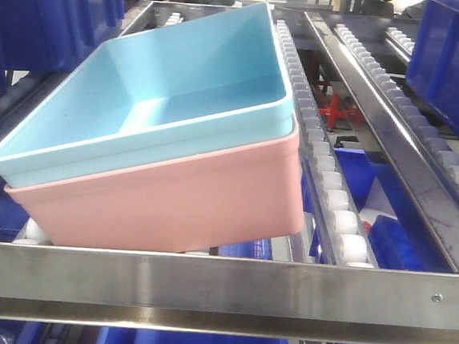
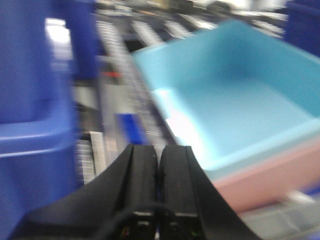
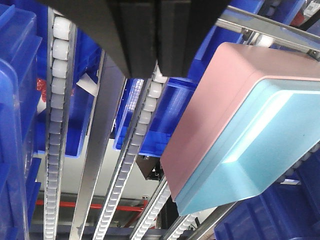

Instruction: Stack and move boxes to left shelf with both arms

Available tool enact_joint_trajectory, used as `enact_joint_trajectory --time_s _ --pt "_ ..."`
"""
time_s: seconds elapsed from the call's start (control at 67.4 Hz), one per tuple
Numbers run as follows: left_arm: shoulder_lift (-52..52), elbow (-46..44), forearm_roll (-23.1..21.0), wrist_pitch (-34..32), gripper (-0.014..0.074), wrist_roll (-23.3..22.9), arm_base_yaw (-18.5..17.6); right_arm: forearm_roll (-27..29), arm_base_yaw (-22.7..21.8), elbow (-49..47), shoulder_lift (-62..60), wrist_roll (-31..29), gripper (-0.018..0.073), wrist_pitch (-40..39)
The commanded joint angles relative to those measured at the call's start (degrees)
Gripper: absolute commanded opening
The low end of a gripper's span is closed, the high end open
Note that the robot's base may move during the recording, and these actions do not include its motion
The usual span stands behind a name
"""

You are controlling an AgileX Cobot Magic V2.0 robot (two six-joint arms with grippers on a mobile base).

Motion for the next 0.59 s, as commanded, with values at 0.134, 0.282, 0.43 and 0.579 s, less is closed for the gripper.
enact_joint_trajectory --time_s 0.134,0.282,0.43,0.579 --pt "-0.9 1.9 0.0 -11.5 -0.0006 0.4 9.6 -1.9 -0.1 -1.5 0.2 -0.3 0.0055 -4.6" --pt "-0.9 1.9 0.0 -11.5 -0.0006 0.4 9.4 -1.9 -0.1 -1.5 0.2 -0.3 0.0055 -4.7" --pt "-0.9 1.9 0.0 -11.5 -0.0006 0.4 9.4 -1.9 -0.1 -1.5 0.2 -0.3 0.0055 -4.7" --pt "-0.9 1.9 0.0 -11.5 -0.0006 0.4 9.4 -1.9 -0.1 -1.5 0.2 -0.3 0.0055 -4.7"
